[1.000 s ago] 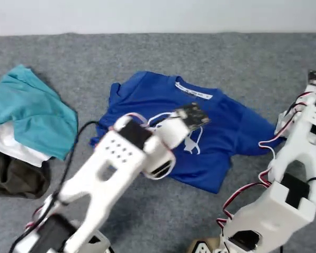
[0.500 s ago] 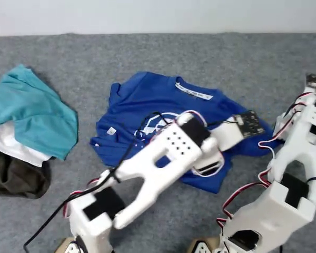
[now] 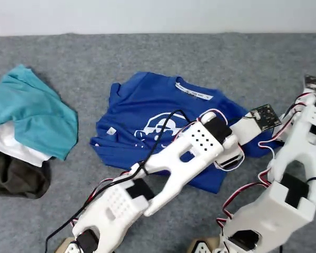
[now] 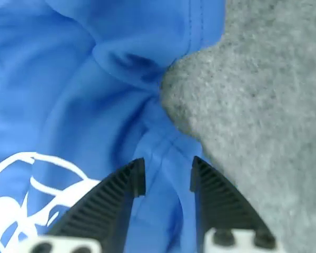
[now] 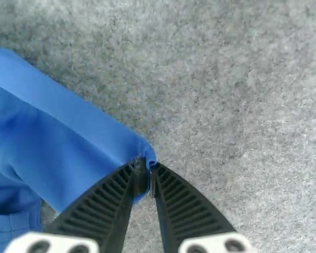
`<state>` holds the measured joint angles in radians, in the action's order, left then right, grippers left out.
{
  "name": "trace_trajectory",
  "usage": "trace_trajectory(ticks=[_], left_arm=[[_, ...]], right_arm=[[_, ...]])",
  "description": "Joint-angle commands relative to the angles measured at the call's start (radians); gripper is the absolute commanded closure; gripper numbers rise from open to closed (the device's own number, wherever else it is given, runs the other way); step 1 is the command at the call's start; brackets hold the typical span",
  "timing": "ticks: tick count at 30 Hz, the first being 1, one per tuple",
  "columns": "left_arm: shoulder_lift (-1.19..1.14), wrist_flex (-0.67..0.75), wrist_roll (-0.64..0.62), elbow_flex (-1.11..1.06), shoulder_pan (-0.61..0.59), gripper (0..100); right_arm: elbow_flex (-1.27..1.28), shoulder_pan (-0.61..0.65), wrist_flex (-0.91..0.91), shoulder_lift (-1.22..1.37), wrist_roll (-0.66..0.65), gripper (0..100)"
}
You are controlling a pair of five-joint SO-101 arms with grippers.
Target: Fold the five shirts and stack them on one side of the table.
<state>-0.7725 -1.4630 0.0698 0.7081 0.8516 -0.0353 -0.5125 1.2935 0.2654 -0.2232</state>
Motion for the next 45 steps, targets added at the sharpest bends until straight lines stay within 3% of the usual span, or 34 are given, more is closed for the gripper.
trace_trajectory(ticks=[1,8,13,22,36,45], left_arm=[[-0.041,0.015,-0.018,0.097,0.006,85],[-0.158,0.012,-0.018,0.153,0.003,86],[-0.169,-0.011,-0.012,0.153,0.003,100],[-0.002,-0.285,-0.011,0.305,-0.032,100],[0.514,-0.293,-0.017,0.232,-0.328,100],[0.928,-0.290,-0.011,0.030,-0.638,100]], right_arm=[[-0.006,-0.012,0.008,-0.033,-0.009,99.0],[-0.008,-0.015,0.010,-0.039,-0.009,99.0],[-0.009,-0.016,0.010,-0.039,-0.009,99.0],[-0.012,-0.016,0.010,-0.070,-0.009,99.0],[-0.014,-0.012,0.176,-0.398,-0.083,99.0],[-0.014,0.005,0.214,-0.697,-0.081,99.0]])
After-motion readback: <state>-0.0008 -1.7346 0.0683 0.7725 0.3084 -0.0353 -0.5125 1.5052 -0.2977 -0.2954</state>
